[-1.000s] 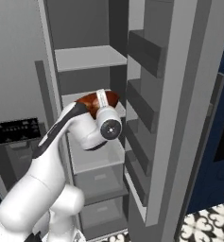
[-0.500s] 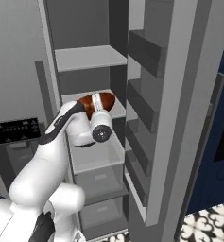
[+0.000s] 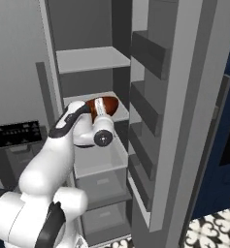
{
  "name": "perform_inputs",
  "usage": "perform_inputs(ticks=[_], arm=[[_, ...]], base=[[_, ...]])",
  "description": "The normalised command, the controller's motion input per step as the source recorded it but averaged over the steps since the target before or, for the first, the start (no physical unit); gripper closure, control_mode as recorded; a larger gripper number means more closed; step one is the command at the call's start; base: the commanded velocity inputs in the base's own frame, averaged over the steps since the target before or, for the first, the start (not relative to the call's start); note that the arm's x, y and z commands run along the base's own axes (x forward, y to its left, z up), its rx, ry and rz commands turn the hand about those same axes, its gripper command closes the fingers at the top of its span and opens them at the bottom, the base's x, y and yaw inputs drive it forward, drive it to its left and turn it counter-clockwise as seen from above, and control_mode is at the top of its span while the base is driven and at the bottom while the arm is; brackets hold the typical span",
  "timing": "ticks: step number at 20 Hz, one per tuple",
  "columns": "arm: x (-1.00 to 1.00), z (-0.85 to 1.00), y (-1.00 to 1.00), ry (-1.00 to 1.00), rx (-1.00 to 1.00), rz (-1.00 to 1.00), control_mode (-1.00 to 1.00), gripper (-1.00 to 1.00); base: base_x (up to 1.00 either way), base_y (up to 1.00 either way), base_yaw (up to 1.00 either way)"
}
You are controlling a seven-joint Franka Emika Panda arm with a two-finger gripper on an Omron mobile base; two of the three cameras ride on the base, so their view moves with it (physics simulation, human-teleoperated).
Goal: Pick the chicken drumstick and onion from their plates and place them in the bowl. Then put the bowl in the fridge.
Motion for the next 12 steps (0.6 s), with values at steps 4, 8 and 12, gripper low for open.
perform_inputs(ticks=[4, 8, 12], arm=[[0.44, -0.24, 0.05, 0.00, 0.00, -0.03, -1.00, 1.00], [0.60, -0.36, 0.29, 0.00, 0.00, -0.04, -1.00, 1.00], [0.49, -0.35, 0.25, 0.00, 0.00, -0.01, -1.00, 1.00]], base=[[0.00, 0.00, 0.00], [0.00, 0.00, 0.00], [0.00, 0.00, 0.00]])
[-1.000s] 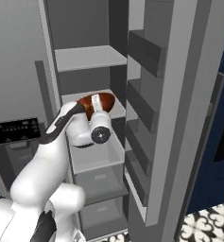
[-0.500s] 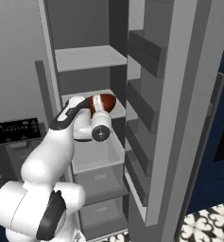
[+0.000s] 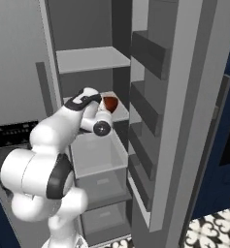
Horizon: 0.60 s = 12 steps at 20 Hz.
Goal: Pick the chicken drumstick and onion from their plates and place them in the bowl. Then put the bowl in the fridge.
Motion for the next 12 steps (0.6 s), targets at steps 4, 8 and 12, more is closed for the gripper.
perform_inputs(ticks=[4, 8, 12], arm=[[0.39, -0.41, 0.30, 0.00, 0.00, -0.04, -1.00, 1.00], [0.19, -0.24, 0.28, 0.00, 0.00, -0.03, -1.00, -1.00], [-0.27, 0.14, 0.00, -0.13, 0.00, 0.00, -1.00, -1.00]], base=[[0.00, 0.00, 0.00], [0.00, 0.00, 0.00], [0.00, 0.00, 0.00]])
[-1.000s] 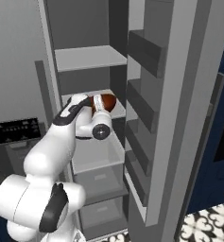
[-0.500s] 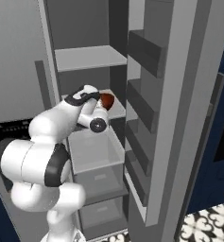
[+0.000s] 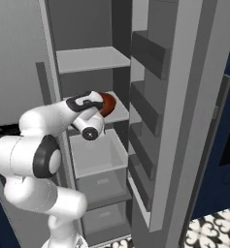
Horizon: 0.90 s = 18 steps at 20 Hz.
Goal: Pick the chicken drumstick and onion from their plates and place them in the bowl. Then put the bowl in the fridge.
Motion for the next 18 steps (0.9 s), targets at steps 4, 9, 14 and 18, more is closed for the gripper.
perform_inputs(ticks=[4, 9, 14, 18], arm=[[-0.23, 0.38, -0.12, -0.16, 0.04, 0.00, -1.00, -1.00], [-0.33, 0.54, -0.53, -0.21, 0.14, 0.00, -1.00, -1.00], [-0.81, 0.65, -0.11, -0.21, 0.04, 0.00, -1.00, -1.00], [-0.93, 0.82, -0.05, -0.24, 0.00, 0.00, -1.00, -1.00]], base=[[0.00, 0.00, 0.00], [0.00, 0.00, 0.00], [0.00, 0.00, 0.00], [0.00, 0.00, 0.00]])
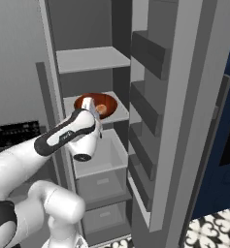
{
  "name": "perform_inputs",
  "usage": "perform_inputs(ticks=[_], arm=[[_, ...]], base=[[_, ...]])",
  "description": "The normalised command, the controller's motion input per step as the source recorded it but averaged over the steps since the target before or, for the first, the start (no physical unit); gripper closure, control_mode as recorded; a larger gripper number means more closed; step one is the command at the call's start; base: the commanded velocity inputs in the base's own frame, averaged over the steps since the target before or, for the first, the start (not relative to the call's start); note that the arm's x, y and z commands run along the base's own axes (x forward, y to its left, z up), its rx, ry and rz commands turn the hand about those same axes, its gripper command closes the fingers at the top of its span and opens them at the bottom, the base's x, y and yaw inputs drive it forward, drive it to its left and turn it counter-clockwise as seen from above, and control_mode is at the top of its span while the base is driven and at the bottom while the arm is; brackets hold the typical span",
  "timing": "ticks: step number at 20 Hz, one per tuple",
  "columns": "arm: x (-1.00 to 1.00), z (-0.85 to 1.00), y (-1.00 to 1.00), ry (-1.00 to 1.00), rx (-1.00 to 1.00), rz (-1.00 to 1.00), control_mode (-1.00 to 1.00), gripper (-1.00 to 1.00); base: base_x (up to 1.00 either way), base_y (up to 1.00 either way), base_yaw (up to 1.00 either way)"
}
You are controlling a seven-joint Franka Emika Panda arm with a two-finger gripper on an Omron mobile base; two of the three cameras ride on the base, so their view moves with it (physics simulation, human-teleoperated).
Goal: Pick the chicken drumstick and onion from their plates and place them in the bowl. Then put the bowl in the fridge.
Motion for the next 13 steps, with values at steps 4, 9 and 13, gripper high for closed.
perform_inputs(ticks=[4, 9, 13], arm=[[-1.00, 1.00, 0.00, -0.25, 0.00, 0.02, -1.00, -1.00], [-1.00, 1.00, 0.00, -0.37, -0.01, 0.04, -1.00, -1.00], [-1.00, 0.84, 0.00, -0.52, -0.06, 0.02, -1.00, -1.00]], base=[[0.00, 0.00, 0.00], [0.00, 0.00, 0.00], [0.00, 0.00, 0.00]])
